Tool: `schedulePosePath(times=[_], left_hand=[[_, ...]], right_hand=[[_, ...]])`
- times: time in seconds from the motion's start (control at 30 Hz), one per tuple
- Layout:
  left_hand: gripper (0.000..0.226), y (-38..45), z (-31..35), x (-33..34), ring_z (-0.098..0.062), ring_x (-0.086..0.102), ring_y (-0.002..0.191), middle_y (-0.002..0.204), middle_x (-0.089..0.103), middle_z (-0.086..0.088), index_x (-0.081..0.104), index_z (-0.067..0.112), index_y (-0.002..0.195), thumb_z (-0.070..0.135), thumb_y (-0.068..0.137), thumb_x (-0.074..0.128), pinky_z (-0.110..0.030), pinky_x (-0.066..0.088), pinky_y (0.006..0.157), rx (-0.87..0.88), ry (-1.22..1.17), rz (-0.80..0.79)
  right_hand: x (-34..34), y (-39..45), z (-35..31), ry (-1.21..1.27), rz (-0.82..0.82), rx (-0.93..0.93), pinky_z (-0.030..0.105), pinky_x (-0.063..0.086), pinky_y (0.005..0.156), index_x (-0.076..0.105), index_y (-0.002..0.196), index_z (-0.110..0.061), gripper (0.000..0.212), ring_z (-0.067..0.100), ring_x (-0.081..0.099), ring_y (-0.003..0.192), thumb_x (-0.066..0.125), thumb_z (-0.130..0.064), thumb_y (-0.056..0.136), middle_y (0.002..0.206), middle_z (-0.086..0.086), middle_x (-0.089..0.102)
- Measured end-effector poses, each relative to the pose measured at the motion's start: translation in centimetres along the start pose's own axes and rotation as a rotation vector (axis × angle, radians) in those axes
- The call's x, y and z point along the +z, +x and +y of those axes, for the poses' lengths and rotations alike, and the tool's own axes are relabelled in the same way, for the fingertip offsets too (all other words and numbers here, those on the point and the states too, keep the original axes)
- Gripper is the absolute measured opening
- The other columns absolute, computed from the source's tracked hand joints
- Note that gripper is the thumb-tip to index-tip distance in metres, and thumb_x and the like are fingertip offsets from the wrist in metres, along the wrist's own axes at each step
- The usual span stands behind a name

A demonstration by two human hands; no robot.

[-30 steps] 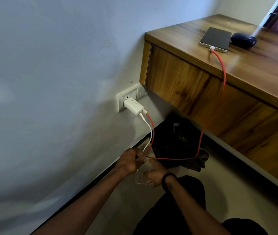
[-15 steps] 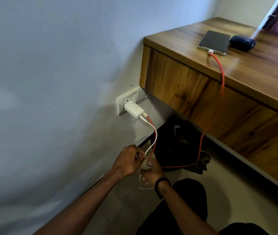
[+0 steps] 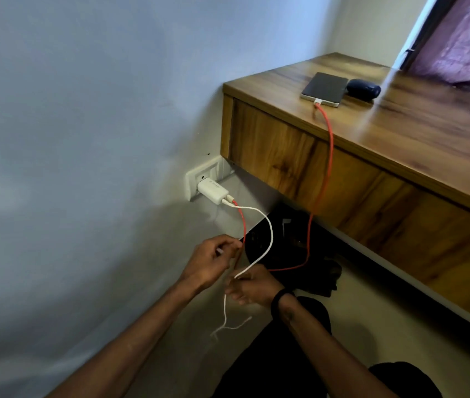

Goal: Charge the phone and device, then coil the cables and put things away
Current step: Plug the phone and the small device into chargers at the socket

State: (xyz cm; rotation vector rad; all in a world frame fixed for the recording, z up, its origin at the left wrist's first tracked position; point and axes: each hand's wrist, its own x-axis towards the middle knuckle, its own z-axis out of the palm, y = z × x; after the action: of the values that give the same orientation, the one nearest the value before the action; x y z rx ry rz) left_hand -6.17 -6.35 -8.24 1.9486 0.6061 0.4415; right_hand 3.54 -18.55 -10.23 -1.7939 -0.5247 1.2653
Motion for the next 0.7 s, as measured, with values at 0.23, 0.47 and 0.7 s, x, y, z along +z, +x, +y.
schedulePosePath(times=[0.23, 0.47, 0.7], left_hand=[[0.014, -4.0, -0.8, 1.6, 0.002, 0.062, 0.065, 0.076, 0.07, 0.005, 0.068, 0.031, 0.079, 0.034, 0.092, 0.063, -0.032, 0.054, 0.074, -0.009, 0.295, -0.418], [0.032, -1.5, 9.3, 0.1, -0.022, 0.065, 0.068, 0.076, 0.07, -0.012, 0.072, -0.005, 0.101, 0.021, 0.105, 0.054, -0.034, 0.056, 0.067, -0.02, -0.322, -0.124], [0.034, -1.4, 15.7, -4.1, -0.02, 0.064, 0.064, 0.077, 0.071, -0.012, 0.077, 0.005, 0.095, 0.032, 0.102, 0.057, -0.034, 0.055, 0.065, -0.001, -0.56, 0.045]], right_hand=[[-4.1, -4.9, -7.3, -0.022, 0.056, -0.205, 0.017, 0.049, 0.051, 0.07, 0.096, 0.0, 0.011, 0.006, 0.058, 0.051, 0.065, -0.009, 0.1, 0.071, 0.006, 0.071], [-6.5, -10.1, -7.7, 0.083, 0.146, -0.415, 0.015, 0.047, 0.055, 0.08, 0.104, -0.004, 0.019, 0.006, 0.063, 0.062, 0.083, -0.014, 0.088, 0.079, 0.008, 0.076], [-8.8, -11.2, -6.2, -0.47, 0.235, -0.245, 0.022, 0.045, 0.051, 0.07, 0.073, -0.012, 0.03, 0.007, 0.057, 0.048, 0.071, -0.029, 0.098, 0.067, 0.01, 0.075]])
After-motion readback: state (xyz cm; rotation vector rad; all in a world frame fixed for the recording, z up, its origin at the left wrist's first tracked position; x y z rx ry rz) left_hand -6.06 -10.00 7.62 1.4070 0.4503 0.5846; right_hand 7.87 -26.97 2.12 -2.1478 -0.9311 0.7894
